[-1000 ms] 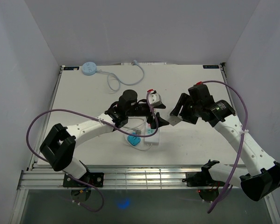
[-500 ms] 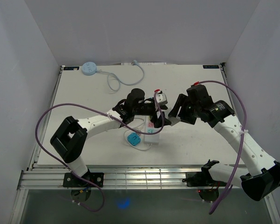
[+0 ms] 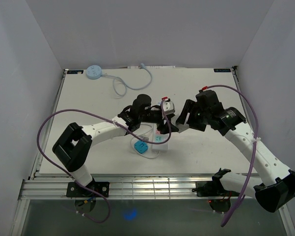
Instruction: Insert the plug
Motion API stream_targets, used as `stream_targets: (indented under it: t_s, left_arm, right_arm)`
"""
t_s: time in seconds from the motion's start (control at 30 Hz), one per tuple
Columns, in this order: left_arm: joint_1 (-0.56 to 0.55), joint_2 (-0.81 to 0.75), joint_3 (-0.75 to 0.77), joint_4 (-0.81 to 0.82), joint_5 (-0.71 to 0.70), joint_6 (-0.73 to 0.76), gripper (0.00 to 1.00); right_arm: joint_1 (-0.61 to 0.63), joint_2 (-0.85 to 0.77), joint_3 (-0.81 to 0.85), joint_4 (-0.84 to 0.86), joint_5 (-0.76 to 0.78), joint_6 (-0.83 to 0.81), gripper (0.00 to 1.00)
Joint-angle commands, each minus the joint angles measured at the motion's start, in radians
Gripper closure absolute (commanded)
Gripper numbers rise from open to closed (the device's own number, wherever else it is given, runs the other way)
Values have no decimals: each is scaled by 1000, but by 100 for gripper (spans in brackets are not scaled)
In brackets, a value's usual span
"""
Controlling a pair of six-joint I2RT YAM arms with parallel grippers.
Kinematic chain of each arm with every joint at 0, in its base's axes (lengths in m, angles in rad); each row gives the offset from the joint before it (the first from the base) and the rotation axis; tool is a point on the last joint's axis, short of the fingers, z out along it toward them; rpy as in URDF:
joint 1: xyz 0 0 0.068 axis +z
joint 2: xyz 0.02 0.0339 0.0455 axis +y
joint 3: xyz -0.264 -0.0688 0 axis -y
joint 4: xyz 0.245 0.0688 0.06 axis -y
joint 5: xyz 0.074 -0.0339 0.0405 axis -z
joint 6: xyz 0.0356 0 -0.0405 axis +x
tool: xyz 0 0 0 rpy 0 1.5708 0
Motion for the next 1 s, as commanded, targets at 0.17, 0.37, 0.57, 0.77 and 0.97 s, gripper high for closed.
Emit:
stream_targets:
  t_s: [0.17,0.37,0.57,0.77,0.97]
  left_arm:
    - [23,-110,-108,72,130,-35,100]
    - [63,-141,-154,117,321,-114,100]
    - [103,-153,-147,114,559,-139,100]
    - [129,-122,-95,109,678,-222,100]
    - [129,-144,-95,104,663,-227,100]
  right_arm:
    - [2,-59,9,119,-14,-229,2]
    - [-10,-141,-43,268,-296,-530,1]
    - [-10,-196,-197,449,-626,-712,7]
    - [-9,-216,-284,515,-668,-811,8]
    - [-1,-184,-267,497,-732,-812,4]
